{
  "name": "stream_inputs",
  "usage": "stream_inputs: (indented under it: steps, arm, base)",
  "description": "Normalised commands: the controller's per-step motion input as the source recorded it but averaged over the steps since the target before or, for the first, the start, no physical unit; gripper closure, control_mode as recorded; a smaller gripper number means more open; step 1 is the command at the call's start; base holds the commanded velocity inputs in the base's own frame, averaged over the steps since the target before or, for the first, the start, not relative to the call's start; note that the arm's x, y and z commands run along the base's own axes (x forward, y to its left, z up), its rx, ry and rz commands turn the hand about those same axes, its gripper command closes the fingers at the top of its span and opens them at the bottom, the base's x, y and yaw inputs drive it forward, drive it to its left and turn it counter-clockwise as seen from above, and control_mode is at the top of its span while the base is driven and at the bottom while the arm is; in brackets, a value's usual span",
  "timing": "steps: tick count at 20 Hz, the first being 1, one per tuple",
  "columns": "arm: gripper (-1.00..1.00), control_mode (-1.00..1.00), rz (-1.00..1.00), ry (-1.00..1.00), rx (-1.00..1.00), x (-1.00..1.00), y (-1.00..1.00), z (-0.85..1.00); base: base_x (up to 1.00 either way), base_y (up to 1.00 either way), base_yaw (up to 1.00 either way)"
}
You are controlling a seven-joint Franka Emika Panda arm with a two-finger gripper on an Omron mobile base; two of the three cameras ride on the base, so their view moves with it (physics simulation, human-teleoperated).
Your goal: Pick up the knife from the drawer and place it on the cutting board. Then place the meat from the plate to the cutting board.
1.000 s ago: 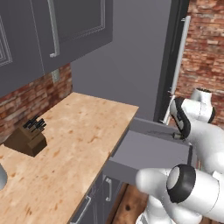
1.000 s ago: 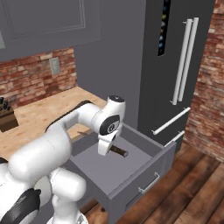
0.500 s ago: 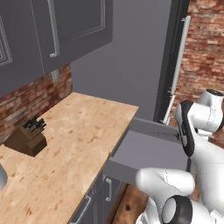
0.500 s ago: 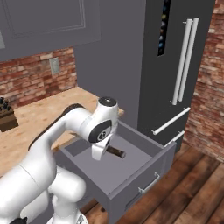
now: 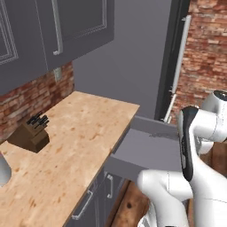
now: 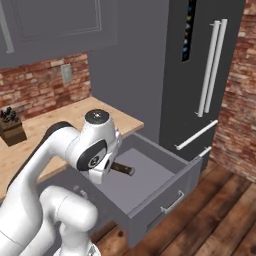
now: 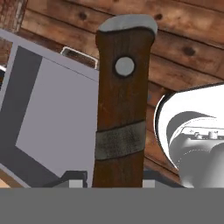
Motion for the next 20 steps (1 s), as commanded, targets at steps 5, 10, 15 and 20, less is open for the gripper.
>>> stream_inputs:
  steps: [5, 10, 15, 20]
  arm:
    - [1.00, 1.00, 0.00, 0.00, 0.00, 0.00, 0.00, 0.00]
    - [1.00, 1.00, 0.00, 0.00, 0.00, 0.00, 0.00, 0.00]
    - [1.00, 1.00, 0.00, 0.00, 0.00, 0.00, 0.00, 0.00]
    - [1.00, 1.00, 0.00, 0.00, 0.00, 0.00, 0.00, 0.00]
  base:
    - [-0.98, 0.00, 0.00]
    - [-0.95, 0.01, 0.01]
    - [-0.60, -0.08, 0.55]
    - [-0.74, -0.05, 0.79]
